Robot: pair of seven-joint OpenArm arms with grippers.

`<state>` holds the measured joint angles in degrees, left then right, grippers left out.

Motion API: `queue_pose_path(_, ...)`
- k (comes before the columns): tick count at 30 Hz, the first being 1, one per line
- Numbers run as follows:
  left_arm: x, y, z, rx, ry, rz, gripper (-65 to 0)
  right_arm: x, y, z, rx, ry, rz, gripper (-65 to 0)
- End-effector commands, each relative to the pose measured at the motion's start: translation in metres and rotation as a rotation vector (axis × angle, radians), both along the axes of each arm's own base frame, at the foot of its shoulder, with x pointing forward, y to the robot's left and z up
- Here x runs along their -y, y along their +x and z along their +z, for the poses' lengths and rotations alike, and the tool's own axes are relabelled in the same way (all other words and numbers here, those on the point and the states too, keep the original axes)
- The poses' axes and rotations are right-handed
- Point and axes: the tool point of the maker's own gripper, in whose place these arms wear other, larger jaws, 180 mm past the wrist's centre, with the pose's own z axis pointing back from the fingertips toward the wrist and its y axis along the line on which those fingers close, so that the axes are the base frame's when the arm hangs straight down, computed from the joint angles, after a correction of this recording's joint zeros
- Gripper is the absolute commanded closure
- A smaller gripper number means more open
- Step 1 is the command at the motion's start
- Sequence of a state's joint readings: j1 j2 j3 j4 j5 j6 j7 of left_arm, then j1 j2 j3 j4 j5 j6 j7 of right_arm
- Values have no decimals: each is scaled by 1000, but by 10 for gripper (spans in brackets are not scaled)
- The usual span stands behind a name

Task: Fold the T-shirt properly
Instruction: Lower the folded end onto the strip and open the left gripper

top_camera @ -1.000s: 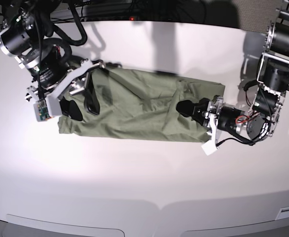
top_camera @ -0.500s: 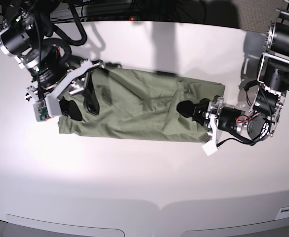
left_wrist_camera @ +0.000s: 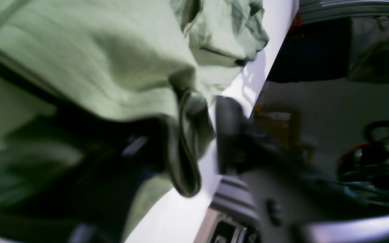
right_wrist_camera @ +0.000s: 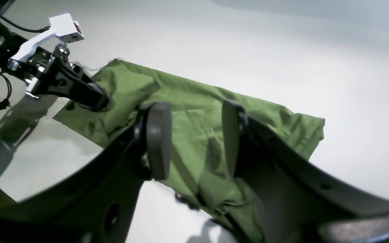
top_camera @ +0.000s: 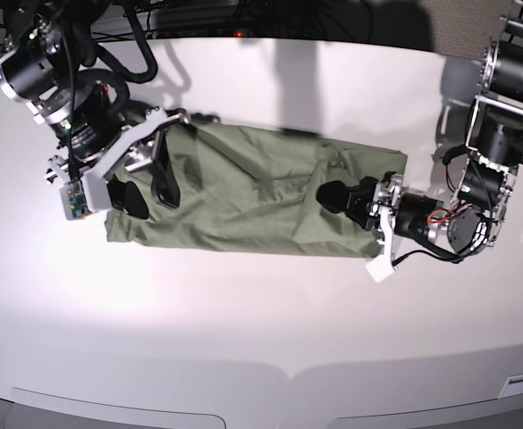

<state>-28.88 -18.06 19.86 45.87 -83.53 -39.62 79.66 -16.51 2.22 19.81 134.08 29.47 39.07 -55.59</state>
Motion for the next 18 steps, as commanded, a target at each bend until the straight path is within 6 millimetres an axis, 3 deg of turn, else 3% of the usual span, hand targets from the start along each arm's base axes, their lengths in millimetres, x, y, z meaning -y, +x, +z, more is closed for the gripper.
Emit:
queue_pose_path(1, 0, 16, 18, 54, -28, 14, -297, -3, 3, 12, 48, 16, 6, -253)
queue_pose_path(3, 4, 20, 21, 65, -40, 20, -327, -3, 3, 12, 49, 17, 7, -253)
queue_pose_path(9, 32, 17, 32, 86, -90, -24, -326, -3, 3, 13, 56, 19, 7, -253)
queue_pose_path(18, 110, 9, 60, 99, -241, -103, -326, -3, 4, 15, 66, 24, 7, -253)
